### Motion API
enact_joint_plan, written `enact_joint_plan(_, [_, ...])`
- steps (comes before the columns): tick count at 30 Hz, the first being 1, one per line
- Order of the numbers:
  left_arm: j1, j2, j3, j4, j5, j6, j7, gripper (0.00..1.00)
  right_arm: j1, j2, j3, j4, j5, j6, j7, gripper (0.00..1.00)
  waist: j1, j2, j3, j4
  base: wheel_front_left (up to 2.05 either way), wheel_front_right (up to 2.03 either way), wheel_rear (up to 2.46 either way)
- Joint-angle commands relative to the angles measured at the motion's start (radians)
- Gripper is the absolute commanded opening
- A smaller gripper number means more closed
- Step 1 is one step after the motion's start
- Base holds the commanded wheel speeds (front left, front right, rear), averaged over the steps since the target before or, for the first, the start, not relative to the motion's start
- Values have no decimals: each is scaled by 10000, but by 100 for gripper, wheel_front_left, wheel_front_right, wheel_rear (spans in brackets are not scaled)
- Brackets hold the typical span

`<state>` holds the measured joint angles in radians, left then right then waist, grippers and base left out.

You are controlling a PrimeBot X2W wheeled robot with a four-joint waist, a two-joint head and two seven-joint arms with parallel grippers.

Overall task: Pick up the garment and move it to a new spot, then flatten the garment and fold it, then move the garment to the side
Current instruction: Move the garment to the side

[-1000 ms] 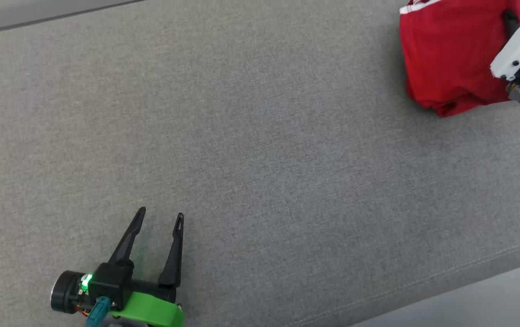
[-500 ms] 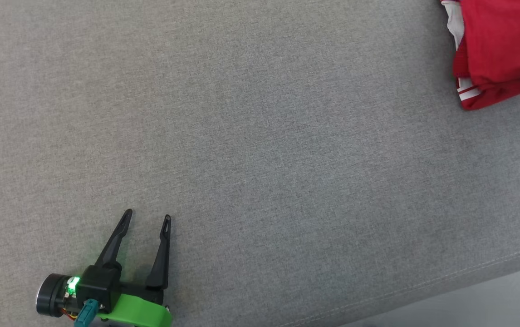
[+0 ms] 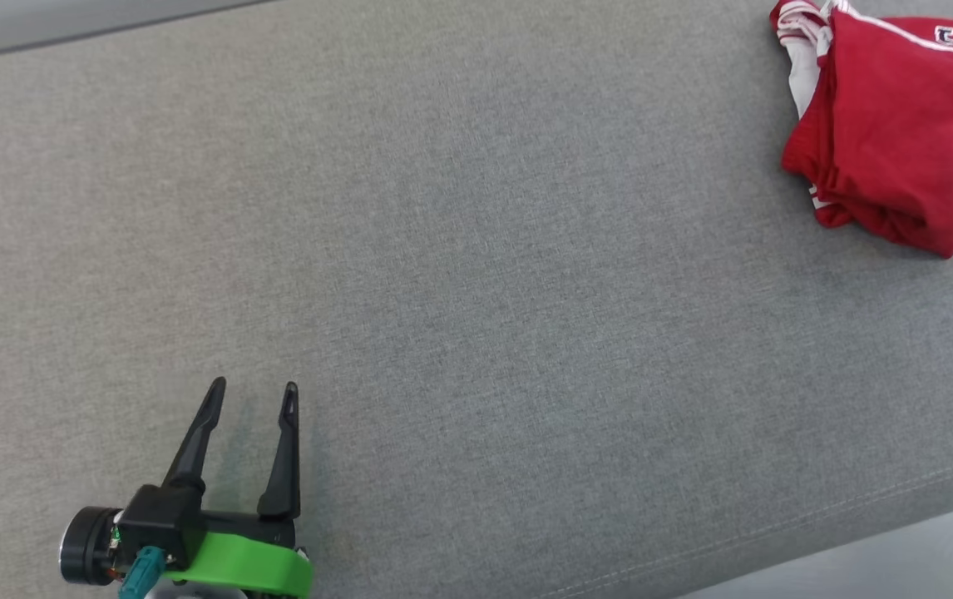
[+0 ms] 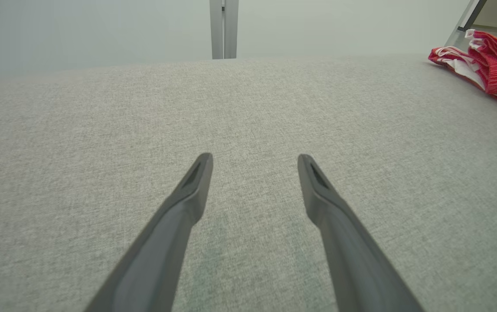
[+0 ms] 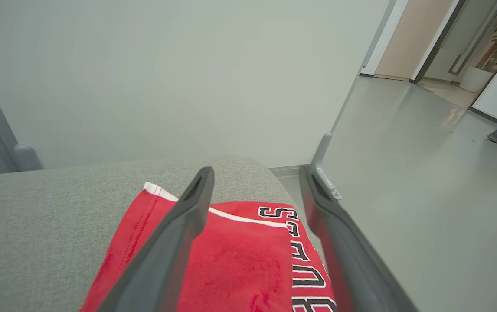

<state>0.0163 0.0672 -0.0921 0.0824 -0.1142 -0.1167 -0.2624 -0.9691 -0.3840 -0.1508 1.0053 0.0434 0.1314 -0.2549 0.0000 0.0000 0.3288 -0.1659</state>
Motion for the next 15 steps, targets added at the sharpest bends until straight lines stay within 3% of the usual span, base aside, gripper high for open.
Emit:
enact_joint_plan(1, [175, -56, 135, 2, -121, 126, -26, 100, 603, 204, 87, -436, 132, -17, -78, 100, 0, 0, -520, 155, 0, 0, 0])
enact_joint_plan(9, [844, -156, 510, -119, -561, 583, -26, 100, 4692, 1121, 833, -4997, 689, -19, -100, 100, 0, 0, -1932, 567, 0, 0, 0])
enact_joint_plan(15, [1416, -158, 573, -90, -901, 1081, -26, 100, 7419, 1989, 890, -7335, 588, -19, -103, 100, 0, 0, -2789, 912, 0, 0, 0])
